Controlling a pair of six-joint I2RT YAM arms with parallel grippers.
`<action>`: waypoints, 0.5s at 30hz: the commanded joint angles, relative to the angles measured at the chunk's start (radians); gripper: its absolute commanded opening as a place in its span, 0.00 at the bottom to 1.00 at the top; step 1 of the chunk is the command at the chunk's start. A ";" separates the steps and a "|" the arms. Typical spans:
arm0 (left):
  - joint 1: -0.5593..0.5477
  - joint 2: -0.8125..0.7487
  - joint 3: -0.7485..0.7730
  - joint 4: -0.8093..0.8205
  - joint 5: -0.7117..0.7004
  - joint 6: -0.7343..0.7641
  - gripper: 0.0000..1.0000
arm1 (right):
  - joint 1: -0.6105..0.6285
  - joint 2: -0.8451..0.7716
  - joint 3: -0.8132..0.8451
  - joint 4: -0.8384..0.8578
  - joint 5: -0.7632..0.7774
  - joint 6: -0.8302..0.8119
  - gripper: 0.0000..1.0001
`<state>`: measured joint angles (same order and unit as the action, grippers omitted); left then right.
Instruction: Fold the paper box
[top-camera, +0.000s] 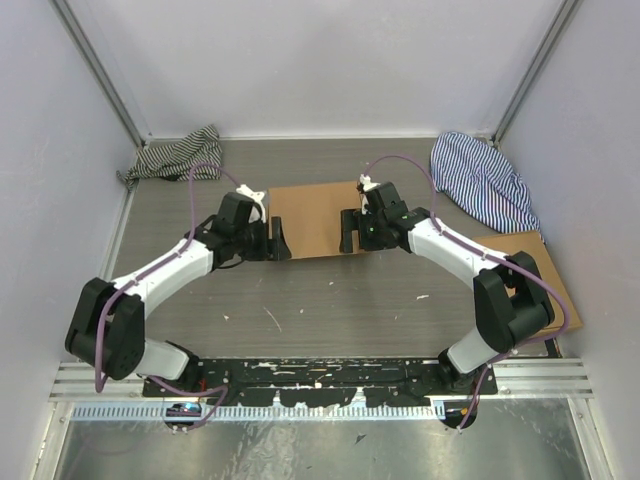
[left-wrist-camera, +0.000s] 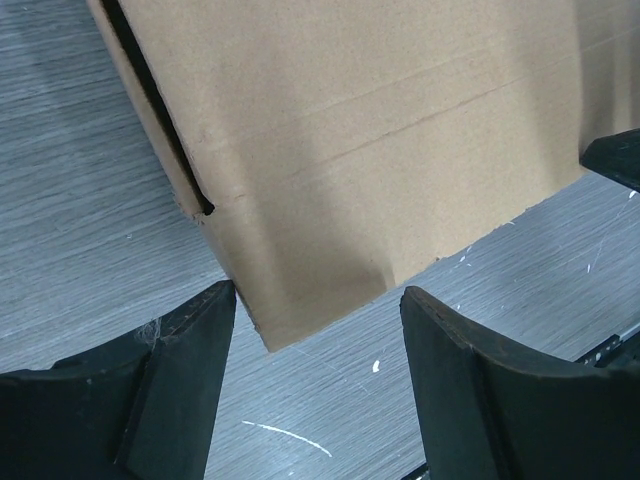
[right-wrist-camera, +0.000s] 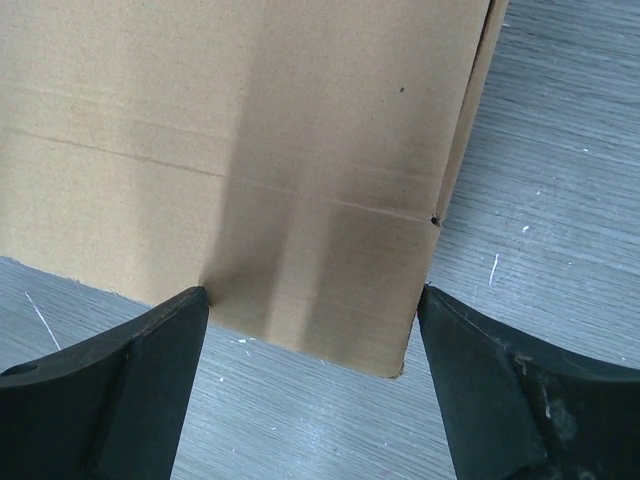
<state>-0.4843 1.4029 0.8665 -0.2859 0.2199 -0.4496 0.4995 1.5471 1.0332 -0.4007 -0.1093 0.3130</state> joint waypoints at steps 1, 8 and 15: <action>0.001 0.022 0.018 0.012 0.023 0.006 0.73 | 0.004 -0.006 0.000 0.046 0.011 0.006 0.90; 0.001 0.058 0.008 0.019 -0.002 0.017 0.73 | 0.004 0.014 -0.005 0.066 0.011 0.007 0.90; 0.002 0.104 -0.007 0.035 -0.029 0.021 0.72 | 0.004 0.059 -0.025 0.092 0.022 0.012 0.88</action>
<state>-0.4843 1.4895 0.8661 -0.2756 0.2115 -0.4454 0.4995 1.5856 1.0195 -0.3607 -0.1043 0.3172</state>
